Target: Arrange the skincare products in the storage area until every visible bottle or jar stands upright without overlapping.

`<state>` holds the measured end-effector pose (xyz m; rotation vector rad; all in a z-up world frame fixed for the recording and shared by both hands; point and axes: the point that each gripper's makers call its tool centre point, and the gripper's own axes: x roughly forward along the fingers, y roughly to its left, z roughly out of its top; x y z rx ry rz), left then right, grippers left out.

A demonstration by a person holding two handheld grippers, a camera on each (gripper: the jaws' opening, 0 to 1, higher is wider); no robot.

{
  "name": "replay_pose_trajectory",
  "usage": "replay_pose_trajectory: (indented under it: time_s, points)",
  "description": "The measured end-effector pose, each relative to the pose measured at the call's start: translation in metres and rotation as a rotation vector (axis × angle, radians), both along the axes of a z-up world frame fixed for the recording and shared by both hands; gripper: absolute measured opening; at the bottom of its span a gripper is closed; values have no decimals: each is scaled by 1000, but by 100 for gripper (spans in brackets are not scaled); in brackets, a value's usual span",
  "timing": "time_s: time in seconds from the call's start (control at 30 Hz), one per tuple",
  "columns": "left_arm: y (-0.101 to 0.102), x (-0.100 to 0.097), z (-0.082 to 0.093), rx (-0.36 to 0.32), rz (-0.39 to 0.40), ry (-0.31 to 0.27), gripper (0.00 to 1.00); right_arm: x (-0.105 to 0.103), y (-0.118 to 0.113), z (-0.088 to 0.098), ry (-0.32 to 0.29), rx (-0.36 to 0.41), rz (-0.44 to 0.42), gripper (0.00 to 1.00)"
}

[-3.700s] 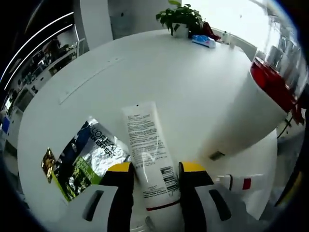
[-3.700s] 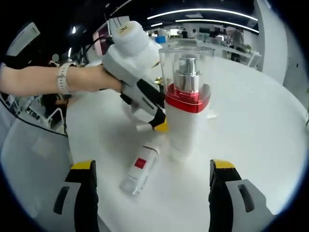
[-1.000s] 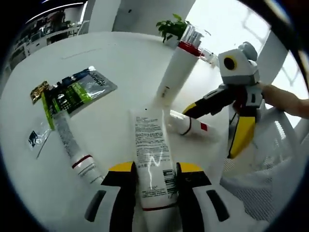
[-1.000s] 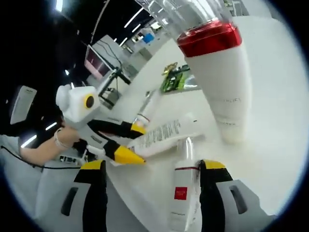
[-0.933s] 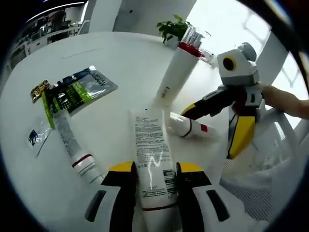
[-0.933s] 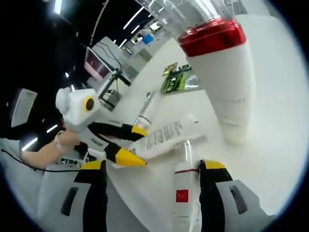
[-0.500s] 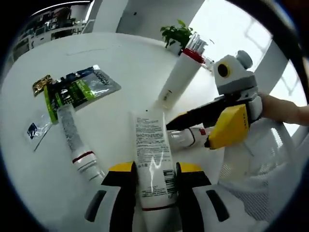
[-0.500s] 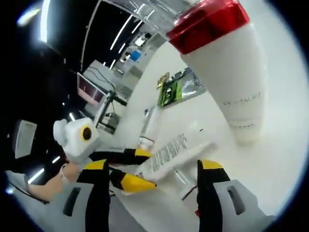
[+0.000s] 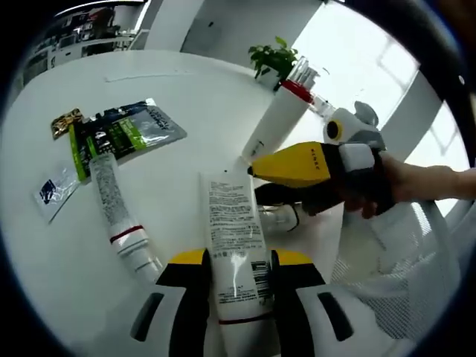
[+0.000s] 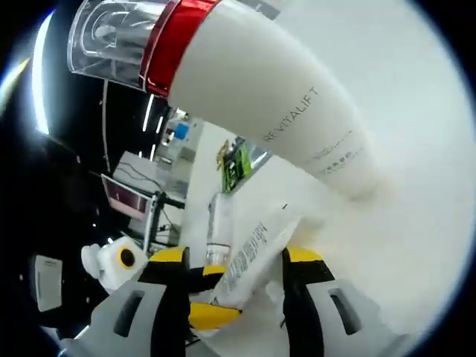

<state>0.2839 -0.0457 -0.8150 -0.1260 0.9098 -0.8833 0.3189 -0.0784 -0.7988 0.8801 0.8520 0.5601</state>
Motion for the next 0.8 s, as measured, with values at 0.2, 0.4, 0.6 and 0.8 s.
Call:
replay_pose_trajectory:
  time_s: [0.2,0.4,0.6,0.8]
  points:
    - [-2,2,7,-32,2,-15,26,5,-6,0,28,45,-37,35]
    - [-6,3,14,-50,-15,-56,26,10,-9,4,35,84,-53,28]
    - [-8,2,24,-54,-38,-124,25,16,-12,11,27,117,-67,19]
    - [-9,0,31,-35,-93,-203,25,21,-17,20,-1,121,-64,11]
